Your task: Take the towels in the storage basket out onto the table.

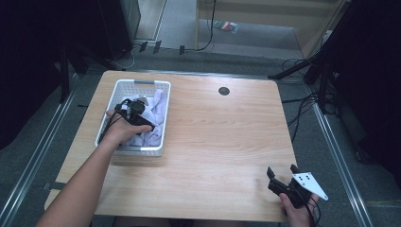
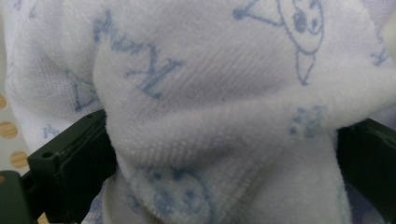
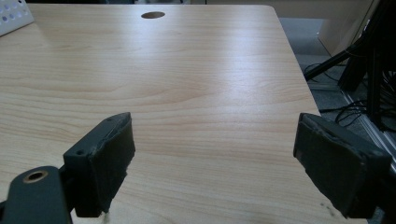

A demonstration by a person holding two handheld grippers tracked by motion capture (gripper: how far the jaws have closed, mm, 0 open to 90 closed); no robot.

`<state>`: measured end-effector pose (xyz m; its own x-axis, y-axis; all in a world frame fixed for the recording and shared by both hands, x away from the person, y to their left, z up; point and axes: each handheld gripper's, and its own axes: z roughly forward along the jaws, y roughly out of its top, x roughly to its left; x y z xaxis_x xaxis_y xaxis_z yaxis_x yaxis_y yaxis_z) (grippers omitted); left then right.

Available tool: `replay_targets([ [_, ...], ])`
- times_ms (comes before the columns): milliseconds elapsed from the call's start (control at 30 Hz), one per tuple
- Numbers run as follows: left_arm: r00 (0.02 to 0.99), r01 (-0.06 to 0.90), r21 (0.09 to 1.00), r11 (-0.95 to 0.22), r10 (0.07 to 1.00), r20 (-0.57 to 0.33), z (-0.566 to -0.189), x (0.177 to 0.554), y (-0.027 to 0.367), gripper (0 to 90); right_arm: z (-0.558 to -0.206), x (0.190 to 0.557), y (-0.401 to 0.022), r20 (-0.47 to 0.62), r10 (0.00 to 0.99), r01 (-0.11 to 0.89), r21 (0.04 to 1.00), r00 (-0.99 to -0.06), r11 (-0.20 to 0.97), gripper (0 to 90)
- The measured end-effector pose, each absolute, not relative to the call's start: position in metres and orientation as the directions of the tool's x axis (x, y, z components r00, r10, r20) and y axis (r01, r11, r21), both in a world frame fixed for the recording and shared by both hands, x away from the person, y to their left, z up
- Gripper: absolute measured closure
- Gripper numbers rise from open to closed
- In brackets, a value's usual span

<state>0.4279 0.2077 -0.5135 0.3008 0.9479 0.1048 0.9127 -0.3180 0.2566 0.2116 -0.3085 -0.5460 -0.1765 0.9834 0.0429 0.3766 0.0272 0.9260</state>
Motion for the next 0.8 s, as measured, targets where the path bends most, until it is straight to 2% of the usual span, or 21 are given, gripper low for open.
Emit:
replay_targets([
  [100,0.315,0.91,0.249,-0.332,0.943,0.106,-0.511,0.428,0.208,4.8,-0.546,0.212,-0.309,0.045,0.983,0.376,0.926,-0.177,0.025,12.7],
  [133,0.318,0.907,0.255,-0.335,0.942,0.108,-0.509,0.427,0.208,9.7,-0.546,0.212,-0.309,0.046,0.983,0.376,0.926,-0.177,0.024,12.7],
  [167,0.329,0.9,0.258,-0.351,0.936,0.123,-0.505,0.425,0.21,24.7,-0.546,0.212,-0.309,0.046,0.983,0.377,0.926,-0.177,0.025,12.7],
  [267,0.334,0.893,0.269,-0.361,0.932,0.143,-0.503,0.424,0.214,39.1,-0.546,0.211,-0.309,0.045,0.983,0.376,0.926,-0.177,0.025,12.7],
  [300,0.334,0.893,0.269,-0.361,0.932,0.143,-0.503,0.424,0.214,42.9,-0.546,0.211,-0.309,0.046,0.983,0.375,0.927,-0.177,0.024,12.7],
  [333,0.337,0.892,0.266,-0.365,0.93,0.147,-0.502,0.424,0.215,42.9,-0.546,0.211,-0.309,0.046,0.983,0.375,0.927,-0.177,0.024,12.7],
  [367,0.329,0.893,0.272,-0.358,0.933,0.146,-0.502,0.424,0.216,48.7,-0.546,0.211,-0.309,0.049,0.983,0.375,0.927,-0.178,0.022,12.7],
  [467,0.325,0.895,0.271,-0.354,0.934,0.146,-0.5,0.424,0.216,53.6,-0.546,0.211,-0.309,0.047,0.983,0.373,0.927,-0.179,0.024,12.7],
  [567,0.299,0.892,0.32,-0.319,0.948,0.109,-0.497,0.423,0.223,56.5,-0.546,0.211,-0.309,0.049,0.982,0.371,0.929,-0.182,0.022,12.7],
  [800,0.29,0.89,0.345,-0.299,0.954,0.078,-0.486,0.422,0.231,57.6,-0.546,0.211,-0.309,0.051,0.982,0.371,0.928,-0.184,0.021,12.7],
])
